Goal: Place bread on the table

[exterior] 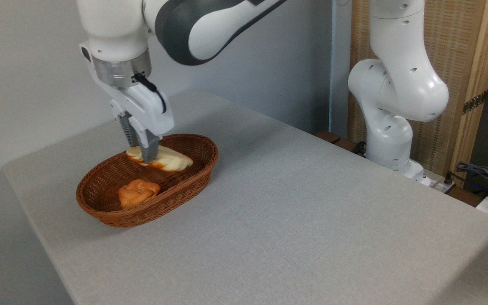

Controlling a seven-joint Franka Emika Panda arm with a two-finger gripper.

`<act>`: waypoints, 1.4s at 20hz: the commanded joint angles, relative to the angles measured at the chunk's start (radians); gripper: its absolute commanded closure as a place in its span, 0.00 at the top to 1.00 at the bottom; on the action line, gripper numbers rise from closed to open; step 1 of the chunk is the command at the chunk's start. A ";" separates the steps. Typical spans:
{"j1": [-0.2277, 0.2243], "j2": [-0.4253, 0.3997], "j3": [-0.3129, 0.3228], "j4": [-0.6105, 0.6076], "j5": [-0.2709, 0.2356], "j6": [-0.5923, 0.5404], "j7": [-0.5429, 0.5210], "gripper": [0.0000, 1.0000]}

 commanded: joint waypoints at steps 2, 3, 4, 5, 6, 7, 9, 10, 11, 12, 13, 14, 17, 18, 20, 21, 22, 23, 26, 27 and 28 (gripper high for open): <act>-0.004 -0.023 0.092 0.034 -0.033 -0.087 0.000 0.30; -0.004 -0.023 0.102 0.034 -0.032 -0.091 0.000 0.30; -0.004 -0.023 0.116 0.034 -0.024 -0.092 0.002 0.30; -0.004 -0.023 0.119 0.034 -0.017 -0.092 0.004 0.30; -0.004 -0.023 0.121 0.032 0.002 -0.092 0.014 0.32; -0.004 -0.022 0.127 0.031 0.035 -0.092 0.036 0.33; -0.006 -0.017 0.127 0.026 0.089 -0.092 0.072 0.34; -0.006 -0.016 0.126 0.023 0.109 -0.092 0.091 0.34; -0.006 -0.013 0.127 0.023 0.120 -0.092 0.109 0.34; -0.006 -0.011 0.127 0.022 0.126 -0.092 0.129 0.34; -0.006 -0.009 0.127 0.022 0.134 -0.094 0.143 0.37; -0.006 -0.006 0.127 0.020 0.137 -0.101 0.149 0.43; -0.006 0.000 0.126 0.019 0.158 -0.109 0.154 0.80; -0.006 0.000 0.126 0.019 0.166 -0.109 0.154 1.00; -0.006 0.000 0.126 0.019 0.168 -0.117 0.157 1.00; -0.006 0.000 0.126 0.019 0.169 -0.118 0.160 1.00; -0.006 0.000 0.126 0.017 0.169 -0.118 0.160 1.00; -0.008 0.000 0.124 0.016 0.172 -0.120 0.160 1.00; -0.008 0.000 0.124 0.017 0.172 -0.118 0.160 1.00; -0.008 0.000 0.124 0.017 0.172 -0.118 0.160 1.00; -0.008 0.000 0.124 0.017 0.172 -0.118 0.160 1.00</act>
